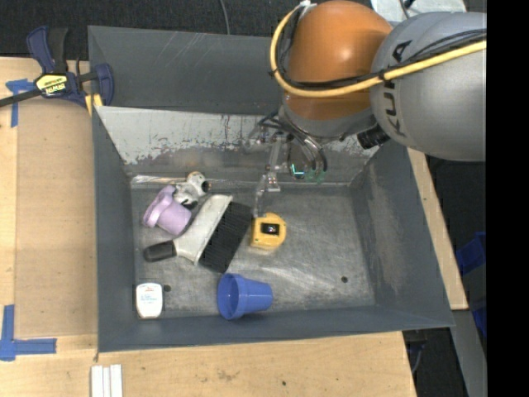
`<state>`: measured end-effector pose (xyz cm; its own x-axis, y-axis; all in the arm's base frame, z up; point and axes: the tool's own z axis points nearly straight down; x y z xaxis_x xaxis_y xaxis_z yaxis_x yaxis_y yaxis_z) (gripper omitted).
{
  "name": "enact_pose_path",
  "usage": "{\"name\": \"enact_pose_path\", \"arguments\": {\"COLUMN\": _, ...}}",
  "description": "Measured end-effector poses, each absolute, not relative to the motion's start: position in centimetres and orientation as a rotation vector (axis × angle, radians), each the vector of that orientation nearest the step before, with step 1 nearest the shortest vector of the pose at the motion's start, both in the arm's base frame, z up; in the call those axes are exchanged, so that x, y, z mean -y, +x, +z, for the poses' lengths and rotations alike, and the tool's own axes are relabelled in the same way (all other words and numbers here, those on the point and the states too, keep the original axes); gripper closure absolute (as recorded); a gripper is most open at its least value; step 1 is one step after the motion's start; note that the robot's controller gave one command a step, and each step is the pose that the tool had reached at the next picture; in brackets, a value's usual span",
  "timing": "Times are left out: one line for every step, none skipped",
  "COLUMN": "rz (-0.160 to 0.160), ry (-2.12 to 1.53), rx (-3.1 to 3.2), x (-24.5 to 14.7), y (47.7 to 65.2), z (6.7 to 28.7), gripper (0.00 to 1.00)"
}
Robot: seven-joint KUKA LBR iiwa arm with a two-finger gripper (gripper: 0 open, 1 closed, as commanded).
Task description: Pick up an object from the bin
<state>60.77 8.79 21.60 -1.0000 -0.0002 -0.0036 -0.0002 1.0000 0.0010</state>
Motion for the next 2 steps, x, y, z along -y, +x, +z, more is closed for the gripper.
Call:
{"name": "enact_pose_path", "arguments": {"rz": 0.002, "ry": -0.001, "rx": -3.138, "x": -8.8, "y": 60.8, "z": 21.5, "gripper": 0.00}}
{"name": "enact_pose_path", "arguments": {"rz": 0.000, "ry": -0.123, "rx": -3.144, "x": -8.4, "y": 59.1, "z": 17.5, "gripper": 0.00}}
